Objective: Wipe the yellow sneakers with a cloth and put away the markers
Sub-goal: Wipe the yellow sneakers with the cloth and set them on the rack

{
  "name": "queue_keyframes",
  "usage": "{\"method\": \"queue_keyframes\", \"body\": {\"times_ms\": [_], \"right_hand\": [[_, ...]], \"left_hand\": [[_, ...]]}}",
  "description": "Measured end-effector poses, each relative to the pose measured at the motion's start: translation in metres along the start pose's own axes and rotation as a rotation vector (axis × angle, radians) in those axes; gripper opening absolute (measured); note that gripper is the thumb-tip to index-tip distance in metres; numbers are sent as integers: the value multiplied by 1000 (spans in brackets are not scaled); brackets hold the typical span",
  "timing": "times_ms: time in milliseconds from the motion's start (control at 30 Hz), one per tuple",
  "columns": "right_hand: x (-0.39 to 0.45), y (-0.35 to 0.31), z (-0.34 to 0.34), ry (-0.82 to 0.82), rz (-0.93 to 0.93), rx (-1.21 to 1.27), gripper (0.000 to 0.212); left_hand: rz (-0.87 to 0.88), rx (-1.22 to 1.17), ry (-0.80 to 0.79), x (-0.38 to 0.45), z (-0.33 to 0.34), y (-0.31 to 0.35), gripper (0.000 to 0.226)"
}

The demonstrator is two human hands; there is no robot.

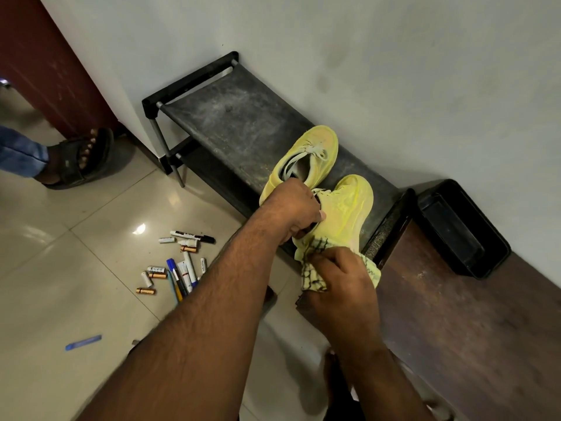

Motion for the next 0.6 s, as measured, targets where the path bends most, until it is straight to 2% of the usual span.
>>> {"method": "queue_keyframes", "body": {"times_ms": [67,200,367,433,533,600], "right_hand": [[6,10,-5,54,56,1,32],[14,30,-15,98,202,13,38],[3,21,-12,10,12,-46,27],[4,31,-16,24,58,-61,23],[10,56,-22,71,234,-33,30],[11,55,-19,64,177,1,38]], "left_hand": [[-12,-70,14,1,3,-1,26],[-42,-83,-2,1,9,-1,34],[-38,-21,6,7,5,-4,31],[-42,-13,-2,8,7,-5,30],[-60,25,12,8,11,-4,32],[-68,52,17,7,10,-3,30]]}}
Point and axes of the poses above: each hand's wrist, its own x-axis towards the middle knuckle, its own z-axis out of the palm, y = z × x, the point moved 2 cm from there along x, towards the middle knuckle, and after that the axes turned 4 degrees about -y, right-handed, at the moved point
